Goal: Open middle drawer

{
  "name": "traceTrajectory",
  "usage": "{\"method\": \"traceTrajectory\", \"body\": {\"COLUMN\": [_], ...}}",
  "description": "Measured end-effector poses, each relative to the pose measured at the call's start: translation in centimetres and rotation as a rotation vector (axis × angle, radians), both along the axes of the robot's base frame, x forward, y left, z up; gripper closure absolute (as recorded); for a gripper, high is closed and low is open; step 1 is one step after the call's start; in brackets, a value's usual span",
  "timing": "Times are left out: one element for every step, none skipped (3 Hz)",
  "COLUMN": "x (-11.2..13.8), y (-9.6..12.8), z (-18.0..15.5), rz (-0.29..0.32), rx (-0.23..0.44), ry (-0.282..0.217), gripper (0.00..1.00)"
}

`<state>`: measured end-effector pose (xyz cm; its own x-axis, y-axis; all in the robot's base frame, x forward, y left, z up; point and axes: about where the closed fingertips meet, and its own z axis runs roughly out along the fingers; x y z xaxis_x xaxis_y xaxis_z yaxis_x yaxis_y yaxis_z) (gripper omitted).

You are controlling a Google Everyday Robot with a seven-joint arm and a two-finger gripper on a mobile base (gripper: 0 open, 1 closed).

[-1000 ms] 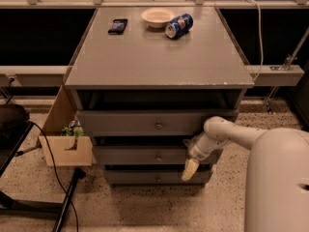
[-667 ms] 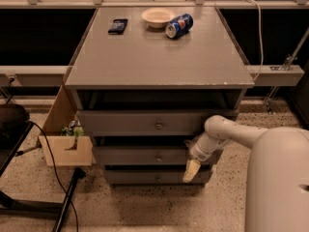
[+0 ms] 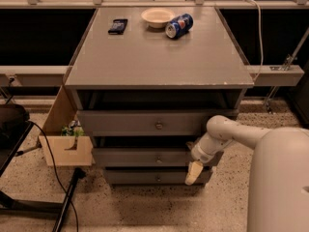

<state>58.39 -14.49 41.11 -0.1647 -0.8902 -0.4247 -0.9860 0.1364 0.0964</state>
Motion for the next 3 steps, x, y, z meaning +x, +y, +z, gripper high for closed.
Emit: {"method": "traceTrajectory", "body": {"x": [-1.1, -2.1, -3.2], "y": [-0.8, -1.6, -2.4], "z": [0.1, 0.1, 0.1], "rz": [-0.014, -0.027, -0.04], "rx": [-0.001, 0.0, 0.0], "ry": [0.023, 0.047, 0.071], "gripper": [0.0, 0.0, 0.0]}}
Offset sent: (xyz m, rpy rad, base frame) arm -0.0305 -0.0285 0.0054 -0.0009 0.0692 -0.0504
